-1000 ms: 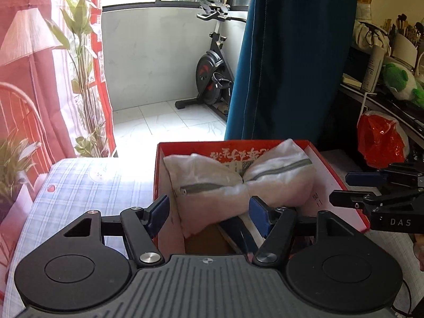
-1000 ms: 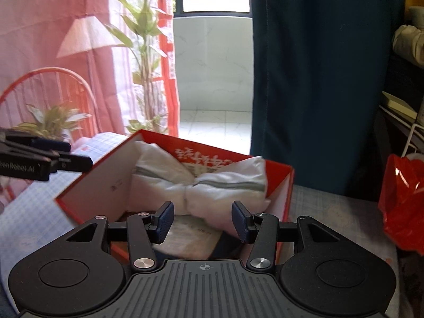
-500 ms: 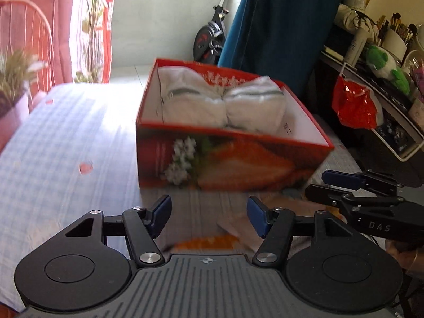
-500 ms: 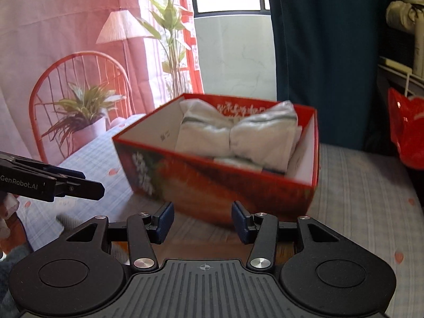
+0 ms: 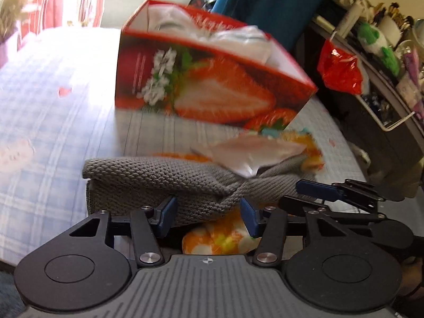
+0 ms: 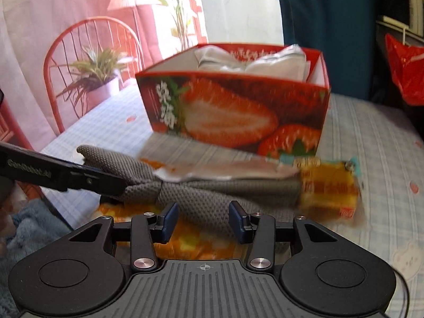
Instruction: Organize soft objects
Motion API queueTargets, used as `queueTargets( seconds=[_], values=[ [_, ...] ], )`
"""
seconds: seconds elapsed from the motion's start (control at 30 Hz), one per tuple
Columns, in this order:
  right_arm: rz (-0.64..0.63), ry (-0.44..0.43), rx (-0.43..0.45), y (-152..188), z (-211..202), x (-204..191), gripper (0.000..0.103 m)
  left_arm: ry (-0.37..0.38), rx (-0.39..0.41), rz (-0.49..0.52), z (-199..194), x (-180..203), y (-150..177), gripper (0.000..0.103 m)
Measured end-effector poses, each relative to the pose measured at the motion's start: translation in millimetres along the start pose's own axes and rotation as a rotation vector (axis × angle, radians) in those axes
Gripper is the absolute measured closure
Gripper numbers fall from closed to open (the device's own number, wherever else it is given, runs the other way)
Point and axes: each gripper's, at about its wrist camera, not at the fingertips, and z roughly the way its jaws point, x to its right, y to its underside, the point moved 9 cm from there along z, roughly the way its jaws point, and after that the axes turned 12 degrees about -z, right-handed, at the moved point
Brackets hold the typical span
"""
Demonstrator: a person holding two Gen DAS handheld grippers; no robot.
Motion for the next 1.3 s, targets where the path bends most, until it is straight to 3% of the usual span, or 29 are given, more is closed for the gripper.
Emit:
queueTargets(
  seconds=[0.27, 0.8, 1.1, 1.3],
  values=[
    [-0.020, -0.031, -0.072, 17, 21, -8, 0.064, -0.001, -0.004, 0.001, 18, -8, 4, 0.049],
    [-0.064, -0.021, -0.052, 1, 51, -9, 0.067, -0.047, 0.063, 0.009, 29, -14, -26, 0.050],
    [-0.046, -0.021, 0.009, -7, 22, -1, 0.071, -0.029, 0.117, 0.077, -11, -5, -42, 0.050],
    [-0.029, 0.050, 0.083, -30, 7, 29, 0.071, -0.049, 0.186, 0.093, -21, 6, -68, 0.050]
  ],
)
